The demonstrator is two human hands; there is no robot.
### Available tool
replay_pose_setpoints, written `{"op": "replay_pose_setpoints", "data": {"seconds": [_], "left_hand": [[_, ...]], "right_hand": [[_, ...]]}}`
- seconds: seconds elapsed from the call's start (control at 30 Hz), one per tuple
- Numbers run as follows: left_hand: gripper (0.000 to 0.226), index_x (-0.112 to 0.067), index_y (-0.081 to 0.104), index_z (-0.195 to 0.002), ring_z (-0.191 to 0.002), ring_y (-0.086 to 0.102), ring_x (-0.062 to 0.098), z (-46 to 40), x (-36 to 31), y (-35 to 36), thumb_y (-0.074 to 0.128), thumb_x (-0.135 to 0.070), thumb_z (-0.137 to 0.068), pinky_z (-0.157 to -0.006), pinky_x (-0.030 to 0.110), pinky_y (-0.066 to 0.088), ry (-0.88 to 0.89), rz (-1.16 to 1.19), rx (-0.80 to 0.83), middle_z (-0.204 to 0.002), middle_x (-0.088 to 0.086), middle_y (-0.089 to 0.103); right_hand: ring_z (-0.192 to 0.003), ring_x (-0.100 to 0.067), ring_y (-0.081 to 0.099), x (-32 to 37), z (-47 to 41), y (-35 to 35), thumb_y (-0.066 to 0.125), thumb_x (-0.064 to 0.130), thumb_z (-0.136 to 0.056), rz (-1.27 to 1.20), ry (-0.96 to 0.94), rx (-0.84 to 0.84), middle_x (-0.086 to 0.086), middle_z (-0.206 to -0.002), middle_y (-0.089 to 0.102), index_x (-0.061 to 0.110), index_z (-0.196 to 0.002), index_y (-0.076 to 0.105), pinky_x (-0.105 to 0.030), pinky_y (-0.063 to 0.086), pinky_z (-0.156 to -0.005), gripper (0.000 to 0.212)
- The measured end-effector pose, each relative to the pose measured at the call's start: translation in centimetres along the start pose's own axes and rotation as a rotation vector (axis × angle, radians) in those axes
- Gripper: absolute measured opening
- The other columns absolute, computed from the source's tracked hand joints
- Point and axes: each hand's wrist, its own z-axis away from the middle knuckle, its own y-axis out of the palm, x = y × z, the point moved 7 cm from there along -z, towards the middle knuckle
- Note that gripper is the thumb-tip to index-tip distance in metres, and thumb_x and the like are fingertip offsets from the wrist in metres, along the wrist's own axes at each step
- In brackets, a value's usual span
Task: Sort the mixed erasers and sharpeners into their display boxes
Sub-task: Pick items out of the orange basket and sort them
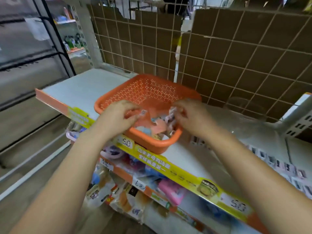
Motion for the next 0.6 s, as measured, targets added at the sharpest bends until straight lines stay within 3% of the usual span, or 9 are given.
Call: {"op": "replay_pose_setpoints", "data": {"seconds": [0.1, 0.17, 0.23, 0.3, 0.43, 0.6], "left_hand": [[0.027, -0.015, 0.067, -0.110, -0.102, 0.059, 0.018, -2.4, 1.3, 2.0, 0.066, -0.018, -0.083, -0.086, 0.023, 0.040, -0.018, 0.053, 0.316, -0.109, 0.003, 0.067], [0.027, -0.020, 0.068, -0.106, -0.089, 0.061, 0.011, -3.1, 1.3, 3.4, 0.068, -0.015, -0.080, -0.082, 0.022, 0.045, -0.009, 0.073, 0.555, -0.099, -0.002, 0.068], [0.027, -0.023, 0.066, -0.104, -0.075, 0.057, 0.002, -3.4, 1.1, 4.4, 0.068, -0.012, -0.079, -0.071, 0.012, 0.043, 0.024, 0.021, 0.711, -0.090, -0.010, 0.066], [0.029, -0.025, 0.065, -0.104, -0.072, 0.055, 0.001, -3.6, 1.0, 5.1, 0.068, -0.014, -0.078, -0.067, 0.013, 0.043, 0.045, -0.056, 0.779, -0.085, -0.016, 0.061], [0.035, -0.023, 0.061, -0.111, -0.091, 0.056, 0.015, -3.9, 1.2, 6.2, 0.068, -0.018, -0.077, -0.078, 0.026, 0.046, 0.098, -0.184, 0.835, -0.100, -0.006, 0.060], [0.045, -0.027, 0.054, -0.121, -0.102, 0.053, 0.014, -4.0, 1.6, 6.1, 0.068, -0.024, -0.078, -0.084, 0.026, 0.044, 0.072, -0.182, 0.831, -0.118, -0.007, 0.055]], "right_hand": [[-0.098, -0.018, 0.056, -0.2, -2.6, 2.1, 0.051, 0.009, -0.089, 0.034, 0.091, 0.232, -0.007, -0.117, 0.059, 0.015, -0.120, 0.058, -0.027, 0.042, -0.079, 0.033], [-0.095, -0.017, 0.054, -0.4, -3.8, 3.5, 0.052, 0.007, -0.087, 0.097, 0.120, 0.363, -0.006, -0.115, 0.059, 0.017, -0.118, 0.058, -0.026, 0.042, -0.077, 0.033], [-0.090, -0.016, 0.053, -0.3, -4.6, 4.5, 0.054, 0.006, -0.086, 0.142, 0.125, 0.456, -0.006, -0.111, 0.060, 0.017, -0.116, 0.059, -0.026, 0.041, -0.074, 0.033], [-0.088, -0.018, 0.056, -0.2, -5.0, 5.3, 0.057, 0.006, -0.081, 0.165, 0.125, 0.521, -0.006, -0.107, 0.063, 0.015, -0.112, 0.062, -0.029, 0.046, -0.075, 0.032], [-0.090, -0.023, 0.061, -0.5, -5.4, 6.1, 0.061, 0.008, -0.078, 0.170, 0.146, 0.551, -0.009, -0.101, 0.066, 0.011, -0.103, 0.066, -0.034, 0.052, -0.080, 0.026], [-0.087, -0.023, 0.060, -0.7, -5.6, 5.9, 0.065, 0.013, -0.078, 0.161, 0.185, 0.522, -0.009, -0.097, 0.067, 0.009, -0.100, 0.068, -0.030, 0.047, -0.074, 0.023]]}}
